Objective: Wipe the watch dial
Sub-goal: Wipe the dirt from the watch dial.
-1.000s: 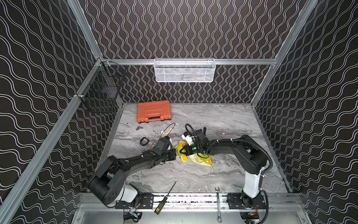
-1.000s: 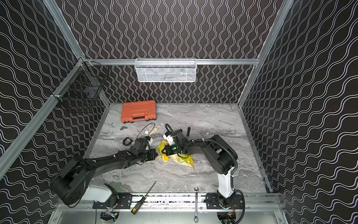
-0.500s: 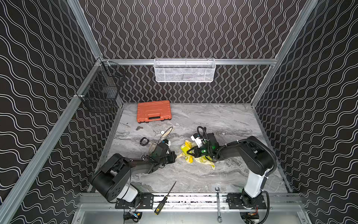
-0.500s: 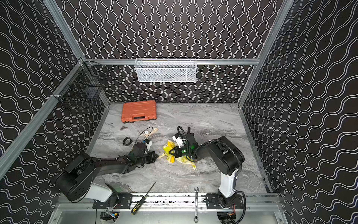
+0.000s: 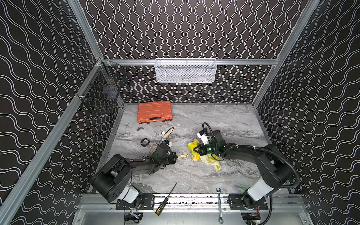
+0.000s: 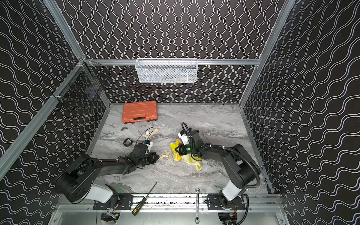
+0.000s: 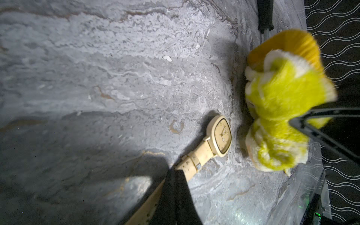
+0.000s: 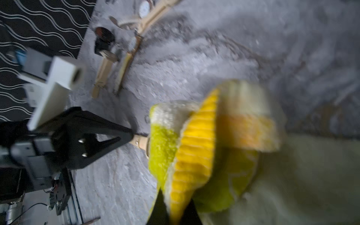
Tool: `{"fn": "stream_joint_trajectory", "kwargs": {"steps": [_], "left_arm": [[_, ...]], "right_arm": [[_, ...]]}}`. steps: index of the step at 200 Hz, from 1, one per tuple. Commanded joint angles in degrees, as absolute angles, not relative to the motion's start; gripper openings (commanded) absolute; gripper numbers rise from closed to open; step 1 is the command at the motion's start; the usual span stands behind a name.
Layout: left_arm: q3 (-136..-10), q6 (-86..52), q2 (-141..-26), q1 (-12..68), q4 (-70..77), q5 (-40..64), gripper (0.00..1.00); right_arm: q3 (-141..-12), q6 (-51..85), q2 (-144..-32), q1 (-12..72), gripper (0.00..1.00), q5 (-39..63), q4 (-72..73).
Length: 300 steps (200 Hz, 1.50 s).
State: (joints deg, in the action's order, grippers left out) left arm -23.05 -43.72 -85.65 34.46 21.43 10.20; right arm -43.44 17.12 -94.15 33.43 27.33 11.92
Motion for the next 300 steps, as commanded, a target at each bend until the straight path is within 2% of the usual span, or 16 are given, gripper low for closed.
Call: {"fn": "stream_joint_trajectory", "kwargs": {"steps": [1,50,66,87,122,180,209,228,265,300], "left_arm": [[-22.9,-43.6,-87.1,34.3,9.9,4.5,0.02],[-22.5,-44.2,-86.6,34.3,9.2,2.8,0.02],[-21.7,-45.4,-86.2,34.3,8.3,1.9,0.02],[-21.4,-45.4,-85.5,34.3,7.8,1.3,0.02],[-22.0,-45.7,-86.9,34.3,7.0,1.0,0.02],[-23.8,-45.3,-89.1,34.3,6.3,1.1,0.03],[-23.8,-46.3,-89.8,34.3,6.2,1.2,0.03],[-24.1,-45.4,-89.6,34.2,5.7,0.6,0.03],[-24.3,-45.1,-89.9,34.3,5.4,1.2,0.02],[-23.2,-45.3,-88.3,34.3,4.5,0.8,0.03]], "right_arm": [[-45.6,16.0,-96.3,35.9,0.00,29.1,11.6],[-48.3,14.9,-108.2,38.6,0.00,32.0,16.5],[-47.4,15.8,-112.3,37.4,0.00,28.3,15.5],[-42.9,18.7,-115.6,33.5,0.00,30.3,19.2],[-37.7,16.8,-112.9,28.9,0.00,25.9,17.6],[-37.6,15.6,-109.1,28.4,0.00,25.8,18.5],[-41.1,15.3,-98.3,29.7,0.00,24.7,15.4],[-44.8,12.8,-95.0,32.6,0.00,24.9,13.2],[-46.3,9.9,-101.9,41.0,0.00,25.6,19.1],[-42.0,12.8,-108.0,40.3,0.00,23.9,24.0]]}}
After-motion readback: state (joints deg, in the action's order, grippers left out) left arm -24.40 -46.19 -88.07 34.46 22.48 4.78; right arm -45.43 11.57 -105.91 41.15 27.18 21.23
